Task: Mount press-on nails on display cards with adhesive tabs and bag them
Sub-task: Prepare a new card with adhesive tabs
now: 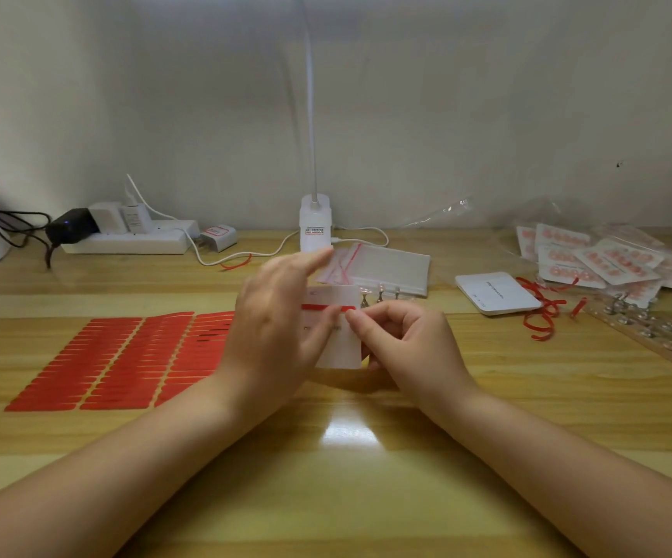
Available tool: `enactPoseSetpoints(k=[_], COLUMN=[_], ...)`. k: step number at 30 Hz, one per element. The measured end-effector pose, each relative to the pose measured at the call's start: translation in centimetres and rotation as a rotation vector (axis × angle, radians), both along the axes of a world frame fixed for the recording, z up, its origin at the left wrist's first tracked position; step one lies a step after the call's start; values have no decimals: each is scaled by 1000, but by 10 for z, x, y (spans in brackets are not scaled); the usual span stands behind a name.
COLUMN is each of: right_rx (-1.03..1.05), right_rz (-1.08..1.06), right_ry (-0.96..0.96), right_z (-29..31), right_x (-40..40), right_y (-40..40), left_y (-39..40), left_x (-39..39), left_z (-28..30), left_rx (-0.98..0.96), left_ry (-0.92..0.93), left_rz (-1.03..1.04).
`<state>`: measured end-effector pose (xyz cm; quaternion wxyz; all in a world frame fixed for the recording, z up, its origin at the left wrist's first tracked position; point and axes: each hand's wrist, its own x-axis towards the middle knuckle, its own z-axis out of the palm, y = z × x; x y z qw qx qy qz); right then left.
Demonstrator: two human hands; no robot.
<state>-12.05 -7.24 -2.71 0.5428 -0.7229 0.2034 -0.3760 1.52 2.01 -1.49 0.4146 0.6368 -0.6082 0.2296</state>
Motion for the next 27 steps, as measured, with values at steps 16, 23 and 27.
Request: enactPoseSetpoints(k=[16,23,27], right_rx=[-303,-283,-268], right_rz=[49,48,49], right_ry=[-32,-24,-19], right_z=[-4,-4,-4], right_x=[0,-1,0], right_y=[-1,-1,-2], left_y=[7,8,8], left_x=[-11,-9,-10], left_z=[11,11,10], left_rx=[11,28,19], left_ry=[366,344,332], left_rz=[-108,-117,-94])
